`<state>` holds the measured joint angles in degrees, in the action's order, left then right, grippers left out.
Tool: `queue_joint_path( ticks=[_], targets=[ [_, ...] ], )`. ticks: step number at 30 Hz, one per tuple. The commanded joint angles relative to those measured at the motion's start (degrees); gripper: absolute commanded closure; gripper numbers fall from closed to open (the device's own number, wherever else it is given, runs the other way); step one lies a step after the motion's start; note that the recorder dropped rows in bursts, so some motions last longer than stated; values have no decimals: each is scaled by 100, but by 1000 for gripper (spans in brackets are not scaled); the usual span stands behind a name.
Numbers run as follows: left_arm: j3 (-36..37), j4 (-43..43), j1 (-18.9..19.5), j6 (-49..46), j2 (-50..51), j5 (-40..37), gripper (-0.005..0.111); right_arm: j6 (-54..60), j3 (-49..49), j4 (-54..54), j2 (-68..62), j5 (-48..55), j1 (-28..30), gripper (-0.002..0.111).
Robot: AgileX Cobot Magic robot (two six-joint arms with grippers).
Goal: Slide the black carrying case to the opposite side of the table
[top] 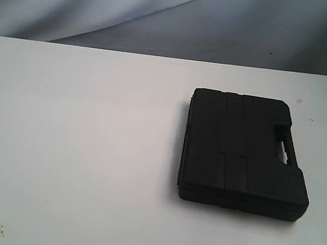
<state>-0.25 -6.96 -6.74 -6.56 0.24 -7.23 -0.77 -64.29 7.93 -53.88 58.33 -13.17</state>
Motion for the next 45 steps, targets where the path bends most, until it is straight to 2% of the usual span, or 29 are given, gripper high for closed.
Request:
queue_joint_path(
  ticks=[1,16,40,45],
  targets=[
    [25,8,17,14,-24,-13,107,77,470,54,578,-177,-11,85],
    [25,8,17,14,-24,-13,107,162,2118,564,2298,-591,-11,91],
    [25,8,17,14,-24,-13,107,30,3510,898,4309,-416,-11,92],
    [25,8,17,14,-24,-13,107,-99,3618,711,4367,-788,-11,101]
  ],
)
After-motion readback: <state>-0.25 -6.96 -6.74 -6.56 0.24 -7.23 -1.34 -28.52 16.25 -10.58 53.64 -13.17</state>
